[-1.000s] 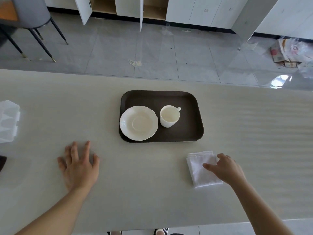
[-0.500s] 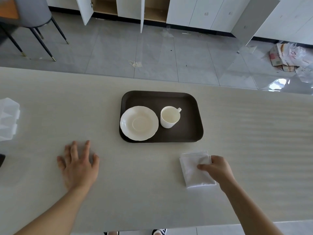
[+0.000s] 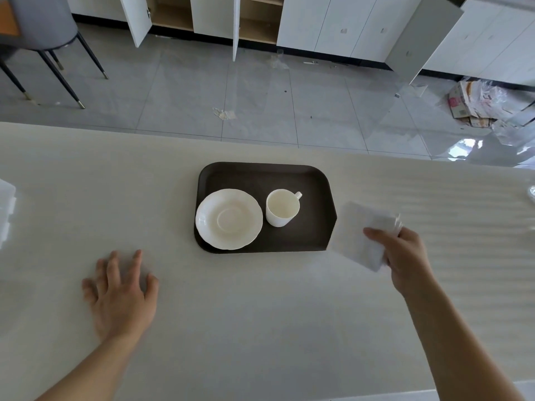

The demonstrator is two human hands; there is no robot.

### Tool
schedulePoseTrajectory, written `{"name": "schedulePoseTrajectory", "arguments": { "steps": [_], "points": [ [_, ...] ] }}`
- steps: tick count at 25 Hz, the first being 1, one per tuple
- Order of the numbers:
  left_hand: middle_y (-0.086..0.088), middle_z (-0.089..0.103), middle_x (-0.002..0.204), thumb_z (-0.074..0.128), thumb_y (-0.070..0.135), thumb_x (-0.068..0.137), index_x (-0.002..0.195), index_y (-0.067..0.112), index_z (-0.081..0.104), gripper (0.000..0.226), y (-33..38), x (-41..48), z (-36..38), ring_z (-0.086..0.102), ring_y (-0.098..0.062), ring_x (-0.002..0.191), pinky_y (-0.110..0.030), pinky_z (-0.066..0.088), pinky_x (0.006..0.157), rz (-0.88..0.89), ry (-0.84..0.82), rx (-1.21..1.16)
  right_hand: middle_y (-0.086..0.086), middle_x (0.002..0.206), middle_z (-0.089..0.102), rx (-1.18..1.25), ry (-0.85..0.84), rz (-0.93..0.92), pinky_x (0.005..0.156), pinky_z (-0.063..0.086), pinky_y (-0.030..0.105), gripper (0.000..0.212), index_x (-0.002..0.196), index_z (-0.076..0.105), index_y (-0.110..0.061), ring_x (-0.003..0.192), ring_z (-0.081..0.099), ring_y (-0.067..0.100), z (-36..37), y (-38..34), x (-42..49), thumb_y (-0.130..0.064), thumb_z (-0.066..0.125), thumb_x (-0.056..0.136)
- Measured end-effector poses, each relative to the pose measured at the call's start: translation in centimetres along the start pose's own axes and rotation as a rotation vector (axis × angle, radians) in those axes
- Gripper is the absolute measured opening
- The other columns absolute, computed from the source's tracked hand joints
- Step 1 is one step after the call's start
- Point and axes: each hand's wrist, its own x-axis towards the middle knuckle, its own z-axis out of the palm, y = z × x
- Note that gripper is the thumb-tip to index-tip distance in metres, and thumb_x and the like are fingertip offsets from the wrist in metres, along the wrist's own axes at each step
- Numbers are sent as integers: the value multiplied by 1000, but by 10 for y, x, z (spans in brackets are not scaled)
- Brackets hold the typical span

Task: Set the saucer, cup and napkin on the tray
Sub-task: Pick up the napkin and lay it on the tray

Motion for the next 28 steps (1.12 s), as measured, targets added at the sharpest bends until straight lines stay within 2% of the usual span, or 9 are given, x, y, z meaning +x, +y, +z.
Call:
{"name": "schedulePoseTrajectory", "arguments": {
  "steps": [2, 5, 9, 12, 17, 20, 22, 26, 28],
  "points": [
    [-22, 36, 152, 36, 48, 82, 141, 22, 50, 66, 0, 0, 0, 23, -41, 145, -58, 12, 116, 5, 5, -2, 7, 89, 72, 163, 37, 49, 67, 56, 38, 15, 87, 69, -10, 83, 68, 27, 14, -5, 15, -6, 77, 76],
    [-22, 37, 152, 35, 48, 82, 141, 22, 50, 66, 1, 0, 0, 24, -42, 144, -59, 13, 115, 7, 9, -1, 7, 90, 70, 284, 38, 154, 65, 57, 37, 16, 87, 66, -12, 83, 68, 24, 49, 0, 29, -4, 76, 78],
    [-22, 37, 151, 36, 47, 82, 141, 22, 50, 66, 0, 1, 1, 25, -41, 144, -58, 13, 115, 5, 13, 13, 9, 92, 69, 310, 94, 255, 78, 58, 45, 19, 86, 64, -13, 82, 66, 25, 83, 14, 41, -4, 78, 76],
    [-20, 37, 152, 36, 47, 82, 141, 23, 50, 65, -1, 1, 2, 24, -40, 144, -58, 14, 115, 4, 12, 17, 7, 88, 68, 270, 105, 258, 86, 56, 50, 19, 82, 64, -14, 79, 67, 25, 93, 24, 43, -5, 79, 76],
    [-21, 36, 152, 35, 48, 82, 141, 23, 49, 66, 0, 1, 1, 23, -39, 145, -57, 13, 115, 2, 8, 10, 8, 90, 69, 41, 101, 160, 79, 60, 46, 23, 86, 64, -11, 84, 68, 27, 91, 27, 40, -22, 81, 76],
    [-20, 35, 153, 34, 49, 82, 142, 24, 48, 67, 0, 1, 1, 22, -39, 145, -57, 11, 116, -1, -2, 10, 2, 91, 68, -233, 172, 38, 79, 60, 49, 36, 102, 59, -14, 84, 70, 28, 79, 26, 36, -31, 76, 76],
    [-20, 35, 153, 33, 49, 82, 142, 24, 48, 68, 0, 1, 2, 21, -38, 146, -57, 11, 116, -3, -6, 12, -1, 92, 68, -350, 206, -34, 77, 59, 46, 40, 112, 55, -17, 82, 71, 28, 71, 29, 33, -29, 72, 77],
    [-20, 36, 152, 33, 49, 82, 142, 24, 49, 67, -1, 1, 3, 22, -38, 145, -58, 12, 116, -1, 1, 9, -1, 85, 70, -523, 133, -137, 72, 57, 40, 13, 90, 63, -19, 78, 70, 26, 66, 39, 29, -18, 68, 79],
    [-21, 36, 152, 34, 49, 82, 142, 24, 49, 67, -1, 1, 3, 23, -39, 144, -59, 13, 115, 5, 8, 11, -1, 82, 71, -579, 68, -167, 70, 54, 36, 7, 84, 68, -19, 78, 68, 25, 67, 41, 28, -16, 70, 79]
  ]
}}
